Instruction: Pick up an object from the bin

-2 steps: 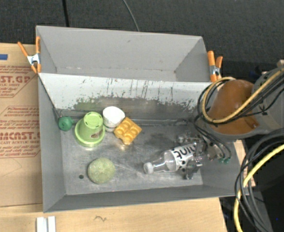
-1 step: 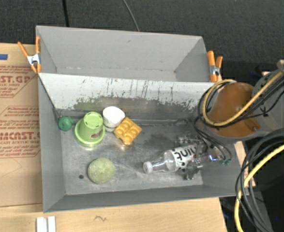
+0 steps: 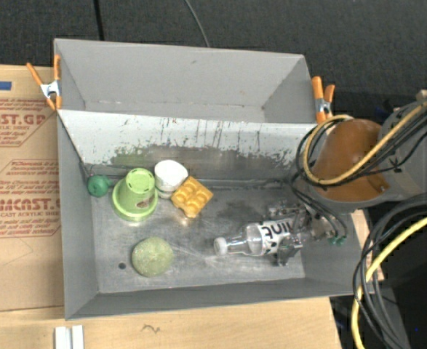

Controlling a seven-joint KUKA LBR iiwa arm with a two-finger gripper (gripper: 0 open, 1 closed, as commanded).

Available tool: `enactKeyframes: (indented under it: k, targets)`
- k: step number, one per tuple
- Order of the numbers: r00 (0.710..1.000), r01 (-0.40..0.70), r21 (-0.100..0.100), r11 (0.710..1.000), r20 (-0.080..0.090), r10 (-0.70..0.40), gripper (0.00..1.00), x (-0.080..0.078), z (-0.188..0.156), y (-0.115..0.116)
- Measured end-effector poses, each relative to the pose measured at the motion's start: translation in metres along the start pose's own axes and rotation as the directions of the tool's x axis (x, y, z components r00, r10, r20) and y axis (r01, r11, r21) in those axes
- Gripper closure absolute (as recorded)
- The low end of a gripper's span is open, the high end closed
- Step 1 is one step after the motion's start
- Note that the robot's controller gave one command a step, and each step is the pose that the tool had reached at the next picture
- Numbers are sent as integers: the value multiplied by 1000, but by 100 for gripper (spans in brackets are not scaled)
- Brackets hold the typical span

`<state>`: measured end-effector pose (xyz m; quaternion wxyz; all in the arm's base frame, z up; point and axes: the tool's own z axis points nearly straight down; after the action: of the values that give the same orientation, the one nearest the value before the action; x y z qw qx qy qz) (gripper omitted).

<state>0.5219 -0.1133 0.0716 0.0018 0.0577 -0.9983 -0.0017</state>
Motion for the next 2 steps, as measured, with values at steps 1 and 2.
enactKeyframes:
  k: [1, 2]
  targets:
    - [1000, 0, 0, 1000, 0, 0, 100, 0, 0, 0]
    - [1000, 0, 0, 1000, -1, 0, 100, 1, -4, 0]
